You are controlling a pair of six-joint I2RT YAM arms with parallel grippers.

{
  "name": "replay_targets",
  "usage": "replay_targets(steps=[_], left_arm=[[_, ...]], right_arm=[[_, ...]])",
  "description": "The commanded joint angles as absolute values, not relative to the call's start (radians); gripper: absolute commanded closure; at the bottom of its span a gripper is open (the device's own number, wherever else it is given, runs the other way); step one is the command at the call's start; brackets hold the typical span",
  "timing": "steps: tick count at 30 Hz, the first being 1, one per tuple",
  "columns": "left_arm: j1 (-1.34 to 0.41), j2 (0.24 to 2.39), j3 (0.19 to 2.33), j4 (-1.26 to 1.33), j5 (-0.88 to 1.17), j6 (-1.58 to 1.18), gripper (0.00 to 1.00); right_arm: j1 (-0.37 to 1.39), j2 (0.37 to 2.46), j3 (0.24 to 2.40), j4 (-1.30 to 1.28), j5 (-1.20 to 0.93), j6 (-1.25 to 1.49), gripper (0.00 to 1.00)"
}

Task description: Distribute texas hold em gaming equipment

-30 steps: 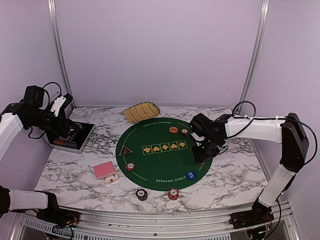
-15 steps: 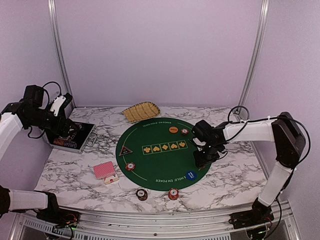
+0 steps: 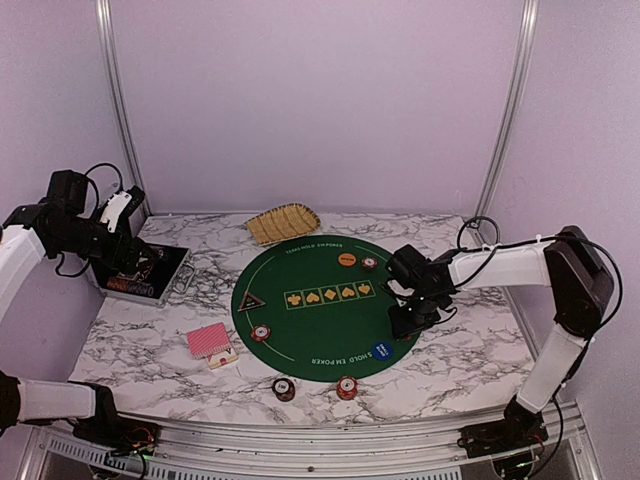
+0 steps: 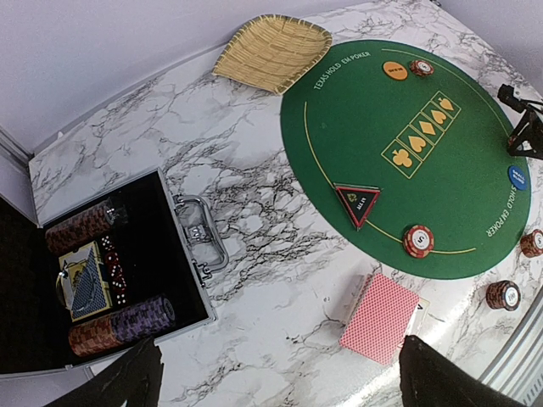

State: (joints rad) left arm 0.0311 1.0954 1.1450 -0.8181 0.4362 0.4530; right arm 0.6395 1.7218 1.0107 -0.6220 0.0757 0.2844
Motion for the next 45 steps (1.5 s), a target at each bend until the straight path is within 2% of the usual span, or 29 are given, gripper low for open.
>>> replay_targets(steps=[1,3,6,15,22,27,32,45], left_arm=[[0.032,1.084,1.163,-0.851,0.435,0.458,0.01],[0.033,1.080,1.161,-0.851,0.433,0.461,0.01],[0.032,1.080,1.160,-0.853,0.436,0.458,0.01],[0.033,1.080,1.163,-0.853,0.440,0.456,0.01],[0.032,1.082,1.167,-0.856,0.435,0.456,0.01],[0.032,1.082,1.169,-0.856,0.439,0.453,0.01],[0.033,1.083,1.170,-0.856,0.443,0.450,0.01],[0.033,1.074,1.173,-0.864,0.443,0.453,0.01]], right_arm=[[0.633,1.739,1.004,-0.628,0.069,0.284,0.50],[0.632,1.733,1.011,-0.638,0.078,0.284,0.43],[0.633,1.720,1.028,-0.663,0.093,0.283,0.37],[0.663,1.651,1.144,-0.753,0.129,0.290,0.36],[0.880,1.664,1.335,-0.868,0.148,0.331,0.34],[1.091,1.738,1.470,-0.905,0.103,0.351,0.23],[1.216,1.853,1.586,-0.912,0.059,0.345,0.14],[1.313,2.098,1.793,-0.947,0.011,0.268,0.09]])
